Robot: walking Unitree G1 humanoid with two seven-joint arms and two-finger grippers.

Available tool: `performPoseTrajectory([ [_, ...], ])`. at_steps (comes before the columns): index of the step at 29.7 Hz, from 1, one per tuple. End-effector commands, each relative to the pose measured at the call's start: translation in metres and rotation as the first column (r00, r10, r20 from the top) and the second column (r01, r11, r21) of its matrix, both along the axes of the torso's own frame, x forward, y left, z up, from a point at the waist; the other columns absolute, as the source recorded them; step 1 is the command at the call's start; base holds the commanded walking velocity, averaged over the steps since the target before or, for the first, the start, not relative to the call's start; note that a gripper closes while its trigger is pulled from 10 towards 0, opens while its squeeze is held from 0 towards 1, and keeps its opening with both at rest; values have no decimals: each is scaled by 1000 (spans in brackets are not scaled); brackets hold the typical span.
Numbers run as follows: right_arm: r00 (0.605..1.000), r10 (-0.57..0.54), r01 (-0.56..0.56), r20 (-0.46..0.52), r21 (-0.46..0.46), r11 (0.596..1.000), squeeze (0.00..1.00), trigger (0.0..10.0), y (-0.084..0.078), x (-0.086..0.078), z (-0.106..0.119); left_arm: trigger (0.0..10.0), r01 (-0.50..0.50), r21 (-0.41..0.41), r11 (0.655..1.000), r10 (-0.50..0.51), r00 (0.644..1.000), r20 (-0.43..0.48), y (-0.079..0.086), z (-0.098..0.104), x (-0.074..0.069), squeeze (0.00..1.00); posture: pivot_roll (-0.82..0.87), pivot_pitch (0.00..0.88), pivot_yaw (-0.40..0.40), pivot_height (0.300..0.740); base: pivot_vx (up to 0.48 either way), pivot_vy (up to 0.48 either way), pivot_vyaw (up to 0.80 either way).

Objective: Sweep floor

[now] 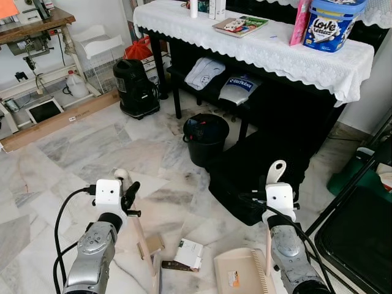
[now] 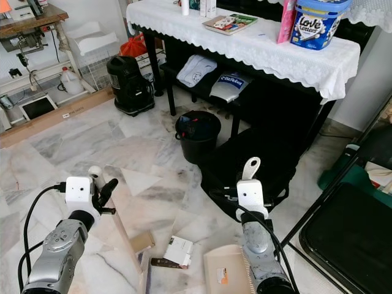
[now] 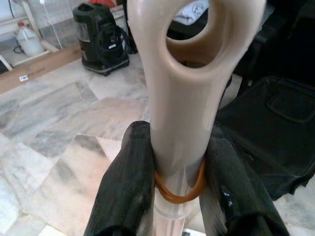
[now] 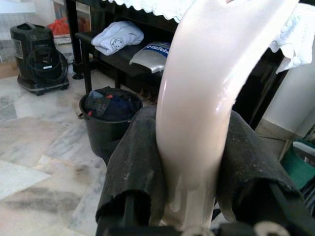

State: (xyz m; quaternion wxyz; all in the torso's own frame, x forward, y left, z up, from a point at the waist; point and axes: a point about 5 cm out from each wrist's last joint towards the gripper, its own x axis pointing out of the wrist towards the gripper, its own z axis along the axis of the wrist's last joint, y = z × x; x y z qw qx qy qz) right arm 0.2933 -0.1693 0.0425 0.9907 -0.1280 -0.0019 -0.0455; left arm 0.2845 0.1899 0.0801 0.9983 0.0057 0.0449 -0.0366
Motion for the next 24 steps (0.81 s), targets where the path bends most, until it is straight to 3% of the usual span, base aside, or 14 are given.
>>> performPoseTrajectory([
  [1,1000,1,-1,31,-8,1000,0,10000,1,3,4,10000,17,27,999,-18,998,54,-2,11,5,0,100,67,83,740,0,0,0],
  [19,994,-48,51,93,-31,998,0,10000,-2,15,16,10000,16,50,999,-20,996,84,1,16,3,0,125,94,94,740,0,0,0],
  [24,999,-16,17,52,-21,1000,0,10000,3,17,11,10000,17,57,998,-22,996,88,2,17,2,0,126,106,98,740,0,0,0],
])
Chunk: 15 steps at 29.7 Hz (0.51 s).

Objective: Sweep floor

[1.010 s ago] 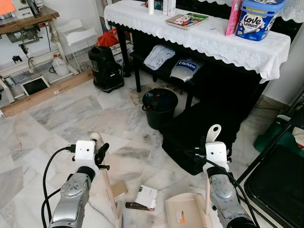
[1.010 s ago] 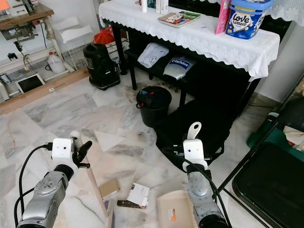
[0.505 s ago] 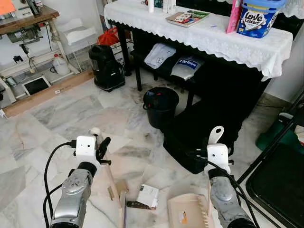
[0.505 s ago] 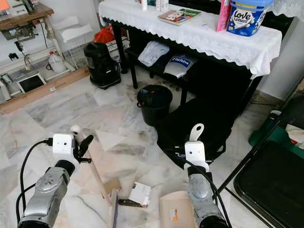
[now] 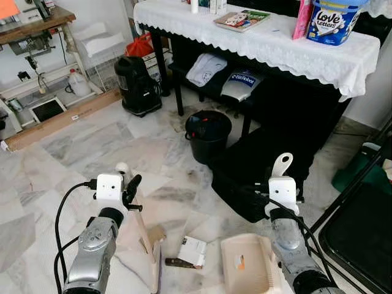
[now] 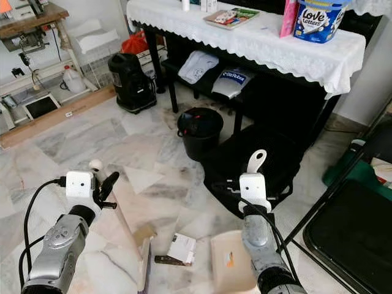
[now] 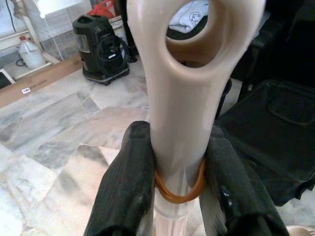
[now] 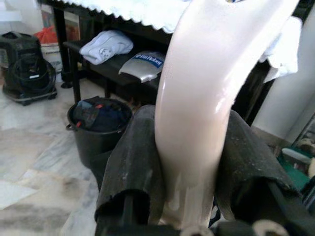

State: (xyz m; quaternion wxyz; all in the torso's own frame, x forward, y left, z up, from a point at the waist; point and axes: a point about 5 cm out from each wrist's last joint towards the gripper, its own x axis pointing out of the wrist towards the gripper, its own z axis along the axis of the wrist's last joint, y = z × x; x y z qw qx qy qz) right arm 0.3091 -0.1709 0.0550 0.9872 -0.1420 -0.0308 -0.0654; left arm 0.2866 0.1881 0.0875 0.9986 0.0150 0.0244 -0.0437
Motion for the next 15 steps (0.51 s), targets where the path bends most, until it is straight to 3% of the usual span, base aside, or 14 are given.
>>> performPoseTrajectory([
  [1,1000,16,-16,-10,9,1000,0,10000,5,1,-1,10000,3,39,999,-5,999,47,4,10,0,0,126,106,98,740,0,0,0],
  [4,990,-8,19,-139,82,996,0,10000,4,-4,-20,10000,9,44,999,-12,999,46,3,11,-1,0,138,118,102,740,0,0,0],
  [8,980,-32,58,-199,126,990,0,10000,2,-12,-32,10000,19,44,999,-21,999,45,2,11,-2,0,143,125,104,740,0,0,0],
  [15,946,-35,74,-321,110,991,0,10000,2,-29,-55,10000,41,46,998,-43,999,30,1,10,-4,0,142,129,108,740,0,0,0],
])
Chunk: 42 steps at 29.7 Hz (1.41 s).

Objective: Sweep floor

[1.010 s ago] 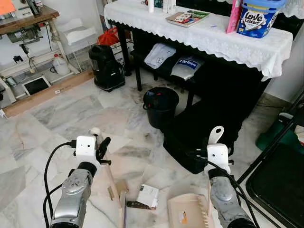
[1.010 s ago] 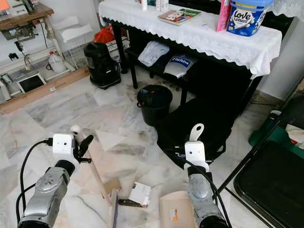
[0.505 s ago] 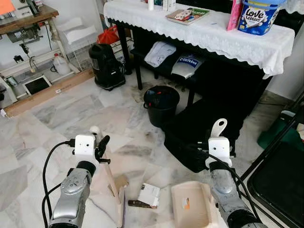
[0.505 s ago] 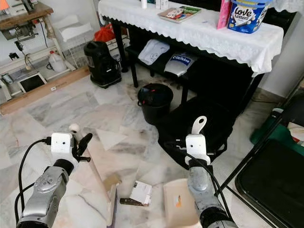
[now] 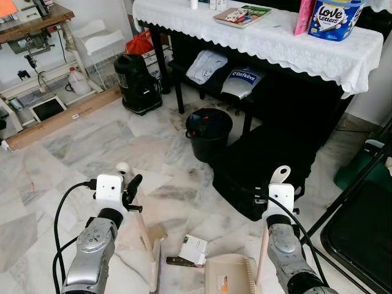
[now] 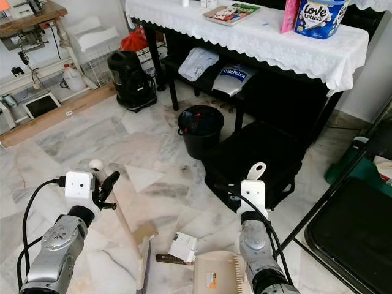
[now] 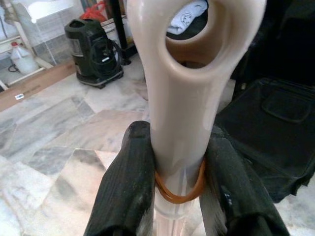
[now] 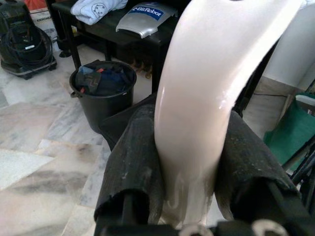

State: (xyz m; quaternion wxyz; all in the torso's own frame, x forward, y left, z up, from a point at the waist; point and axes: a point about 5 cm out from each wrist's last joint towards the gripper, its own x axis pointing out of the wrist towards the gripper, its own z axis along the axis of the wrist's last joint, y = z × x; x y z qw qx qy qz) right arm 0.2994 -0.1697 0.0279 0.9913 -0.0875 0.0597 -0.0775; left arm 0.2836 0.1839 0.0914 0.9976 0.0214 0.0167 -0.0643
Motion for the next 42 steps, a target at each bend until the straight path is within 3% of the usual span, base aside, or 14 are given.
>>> performPoseTrajectory([
  [1,982,-15,17,-188,9,1000,0,10000,-2,-21,-31,10000,1,34,999,-1,1000,16,6,7,-1,0,141,129,109,740,0,0,0],
  [11,937,-126,168,-327,104,980,0,10000,-17,-19,-38,10000,17,28,999,-18,1000,1,3,6,1,0,128,123,109,740,0,0,0],
  [21,904,-98,194,-417,195,962,0,10000,-12,-12,-38,10000,20,25,999,-20,1000,-3,0,5,4,0,121,105,98,740,0,0,0],
  [23,926,-93,182,-366,218,959,0,10000,-11,-7,-31,10000,19,25,1000,-19,1000,-2,1,5,4,0,121,103,96,740,0,0,0],
  [28,988,-33,45,-151,82,996,0,10000,-8,11,0,10000,8,24,1000,-9,1000,8,2,6,4,0,115,96,89,740,0,0,0],
  [37,997,58,-57,51,-15,998,0,10000,0,23,32,10000,3,17,1000,-3,999,35,-1,10,6,0,112,94,80,740,0,0,0],
  [42,989,107,-101,102,-61,993,0,10000,5,23,39,10000,-3,19,1000,2,999,42,1,12,6,0,113,97,79,740,0,0,0],
])
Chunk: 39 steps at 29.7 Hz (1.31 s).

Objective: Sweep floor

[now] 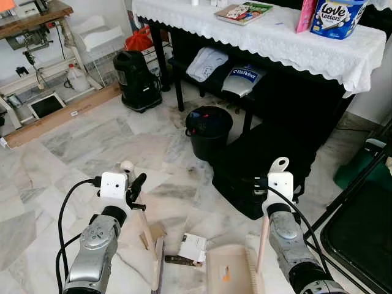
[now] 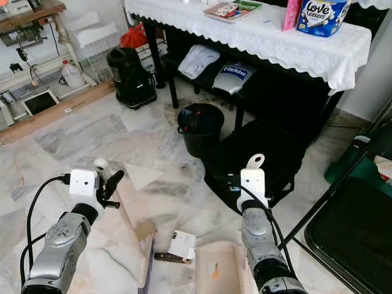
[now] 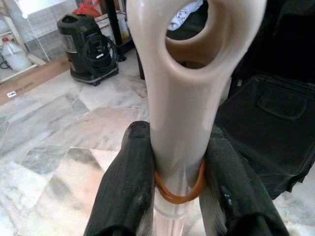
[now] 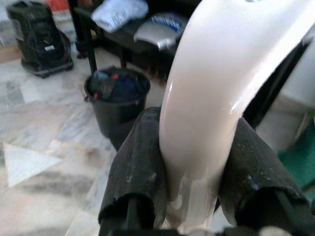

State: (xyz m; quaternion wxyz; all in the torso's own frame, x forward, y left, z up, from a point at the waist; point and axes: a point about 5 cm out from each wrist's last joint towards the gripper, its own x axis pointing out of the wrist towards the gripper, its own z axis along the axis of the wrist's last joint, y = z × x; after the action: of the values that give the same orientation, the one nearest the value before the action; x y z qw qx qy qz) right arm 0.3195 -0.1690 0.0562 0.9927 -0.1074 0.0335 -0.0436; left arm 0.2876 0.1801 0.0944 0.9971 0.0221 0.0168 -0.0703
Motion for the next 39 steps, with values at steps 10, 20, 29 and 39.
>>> performPoseTrajectory([
  [10,999,40,-40,17,-2,999,0,10000,7,-7,-6,10000,-18,41,999,15,998,54,6,10,1,0,125,102,80,740,0,0,0],
  [20,994,14,-12,-110,13,1000,0,10000,4,-25,-36,10000,-51,90,995,40,992,122,15,22,1,0,137,105,89,740,0,0,0],
  [29,993,12,-10,-115,17,1000,0,10000,4,-26,-38,10000,-49,126,991,38,995,92,17,16,-1,0,137,113,89,740,0,0,0],
  [39,994,9,-7,-110,15,1000,0,10000,4,-27,-38,10000,-21,133,991,16,999,34,8,-4,-6,0,128,121,83,740,0,0,0],
])
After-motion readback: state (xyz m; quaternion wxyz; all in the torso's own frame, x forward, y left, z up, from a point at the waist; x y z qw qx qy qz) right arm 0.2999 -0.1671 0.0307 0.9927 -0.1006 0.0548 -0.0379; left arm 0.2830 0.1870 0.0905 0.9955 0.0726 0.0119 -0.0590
